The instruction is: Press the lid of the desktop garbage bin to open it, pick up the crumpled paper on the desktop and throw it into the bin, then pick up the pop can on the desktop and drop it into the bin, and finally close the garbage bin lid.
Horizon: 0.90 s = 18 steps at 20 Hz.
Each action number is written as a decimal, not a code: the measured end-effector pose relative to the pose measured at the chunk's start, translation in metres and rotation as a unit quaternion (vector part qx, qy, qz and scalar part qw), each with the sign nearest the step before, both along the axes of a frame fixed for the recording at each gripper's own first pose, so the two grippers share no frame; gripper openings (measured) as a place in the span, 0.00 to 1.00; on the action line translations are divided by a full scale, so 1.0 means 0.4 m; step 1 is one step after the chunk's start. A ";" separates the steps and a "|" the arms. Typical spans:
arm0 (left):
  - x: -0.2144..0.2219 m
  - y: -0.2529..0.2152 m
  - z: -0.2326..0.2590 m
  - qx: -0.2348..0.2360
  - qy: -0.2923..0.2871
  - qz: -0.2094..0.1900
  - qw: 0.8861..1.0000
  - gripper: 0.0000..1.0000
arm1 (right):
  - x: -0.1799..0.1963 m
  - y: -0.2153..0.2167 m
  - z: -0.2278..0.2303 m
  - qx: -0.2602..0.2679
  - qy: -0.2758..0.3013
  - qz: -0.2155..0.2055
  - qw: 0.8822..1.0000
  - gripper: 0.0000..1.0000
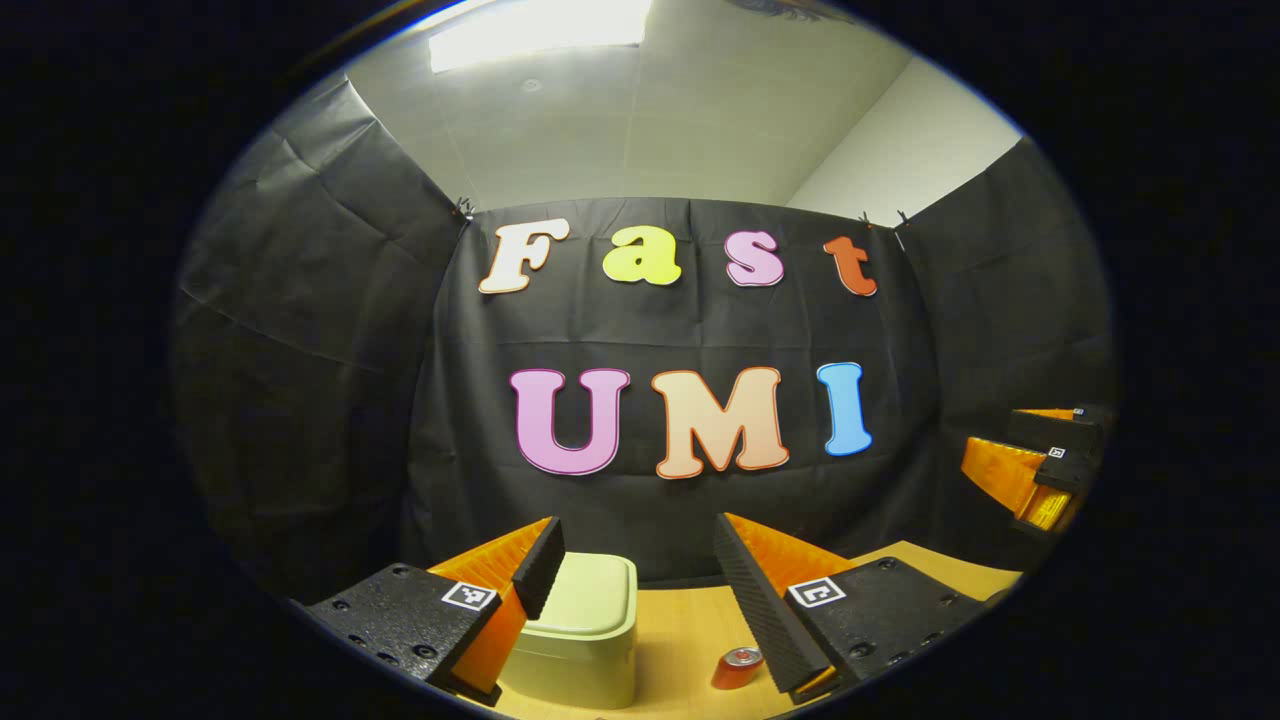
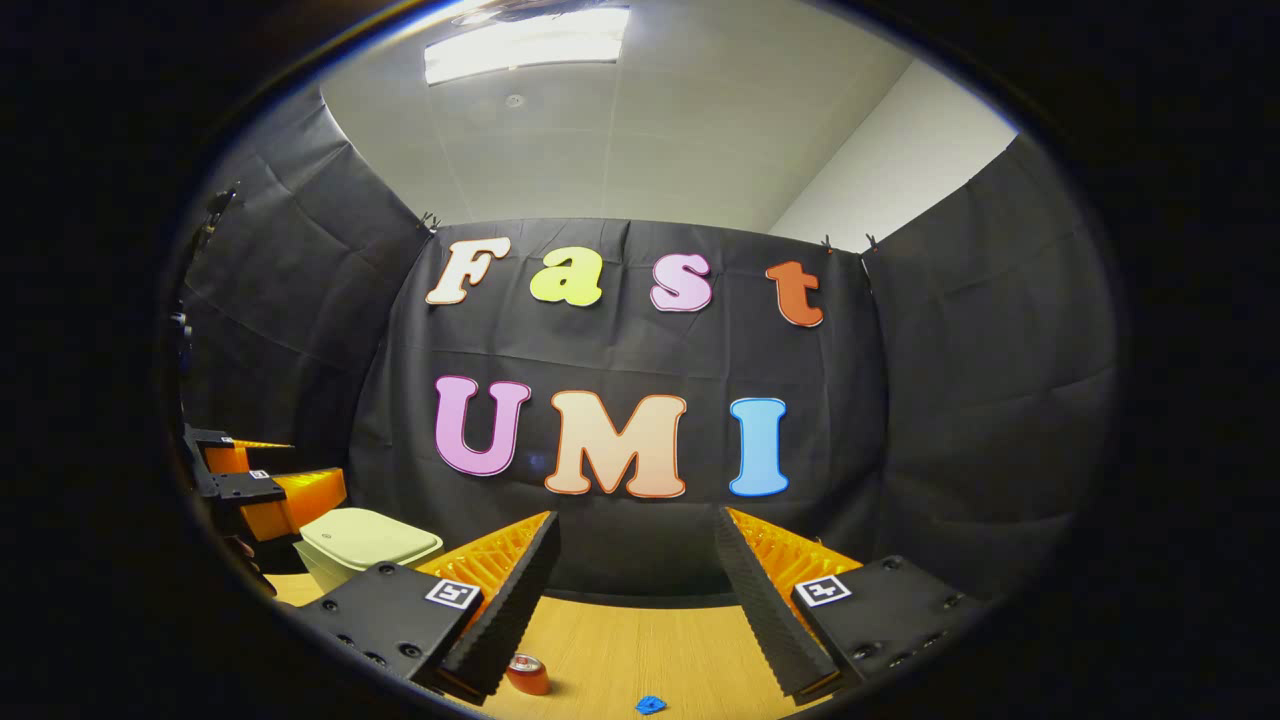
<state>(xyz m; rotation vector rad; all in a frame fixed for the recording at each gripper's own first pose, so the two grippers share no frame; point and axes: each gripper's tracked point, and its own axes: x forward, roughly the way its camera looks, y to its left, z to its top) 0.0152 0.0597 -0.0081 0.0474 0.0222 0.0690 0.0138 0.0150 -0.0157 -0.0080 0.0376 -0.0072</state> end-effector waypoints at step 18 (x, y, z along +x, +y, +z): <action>0.073 0.207 -0.192 -0.022 0.100 -0.009 0.995 0.00 | -0.002 0.112 -0.065 -0.015 0.027 -0.030 0.999 0.99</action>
